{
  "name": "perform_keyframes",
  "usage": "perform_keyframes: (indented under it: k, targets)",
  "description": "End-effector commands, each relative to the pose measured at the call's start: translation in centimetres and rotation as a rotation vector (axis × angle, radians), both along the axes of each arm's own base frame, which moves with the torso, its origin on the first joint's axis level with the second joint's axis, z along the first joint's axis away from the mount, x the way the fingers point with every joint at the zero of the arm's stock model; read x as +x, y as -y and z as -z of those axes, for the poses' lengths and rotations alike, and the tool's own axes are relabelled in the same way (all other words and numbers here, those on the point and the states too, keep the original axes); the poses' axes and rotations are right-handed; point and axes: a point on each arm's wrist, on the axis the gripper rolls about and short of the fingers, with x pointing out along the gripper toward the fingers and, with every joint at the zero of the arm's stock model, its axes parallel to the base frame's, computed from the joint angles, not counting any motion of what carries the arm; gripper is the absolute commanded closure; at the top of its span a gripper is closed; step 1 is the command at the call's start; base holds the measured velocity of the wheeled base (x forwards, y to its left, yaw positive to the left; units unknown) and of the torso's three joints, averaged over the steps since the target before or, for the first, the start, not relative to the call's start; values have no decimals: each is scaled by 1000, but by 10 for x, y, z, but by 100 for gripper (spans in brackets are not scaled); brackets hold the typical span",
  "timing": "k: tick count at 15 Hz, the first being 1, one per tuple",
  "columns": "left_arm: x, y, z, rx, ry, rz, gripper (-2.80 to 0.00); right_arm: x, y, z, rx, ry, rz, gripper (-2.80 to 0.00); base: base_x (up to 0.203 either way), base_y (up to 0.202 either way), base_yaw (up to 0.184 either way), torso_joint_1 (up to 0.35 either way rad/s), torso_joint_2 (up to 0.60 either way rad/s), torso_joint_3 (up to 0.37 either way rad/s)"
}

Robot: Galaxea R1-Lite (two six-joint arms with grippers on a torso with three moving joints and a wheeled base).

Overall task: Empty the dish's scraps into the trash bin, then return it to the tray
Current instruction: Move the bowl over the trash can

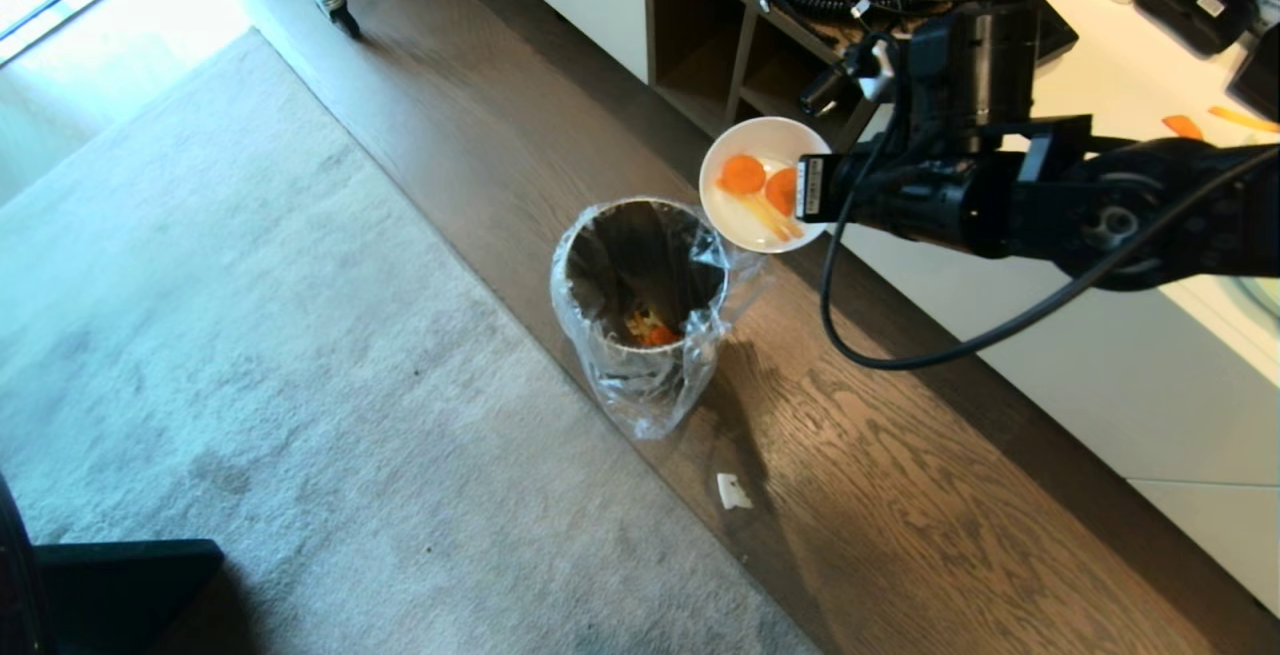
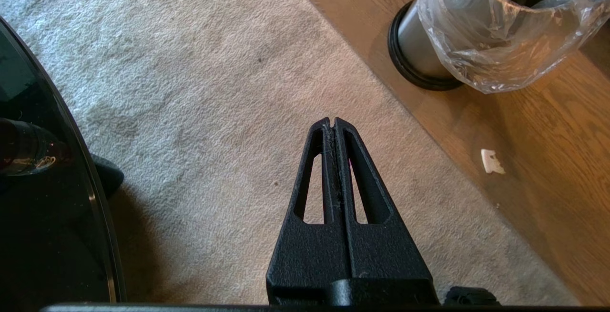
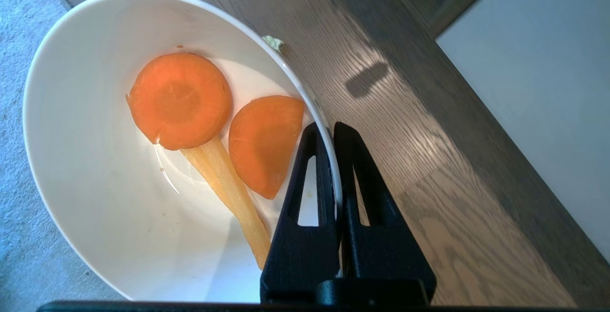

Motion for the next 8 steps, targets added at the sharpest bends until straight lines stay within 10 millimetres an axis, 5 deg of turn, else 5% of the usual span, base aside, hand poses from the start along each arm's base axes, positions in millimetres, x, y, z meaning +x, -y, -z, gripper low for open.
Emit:
perform_keyframes:
  k: [1, 8]
  targets:
    - [0, 0, 0, -1, 1, 0, 0, 24, -31, 12, -72, 31, -33, 0, 0, 0, 0, 0, 0, 0]
    - [0, 0, 0, -1, 1, 0, 0, 55, -70, 24, -396, 417, 8, 0, 0, 0, 0, 0, 0, 0]
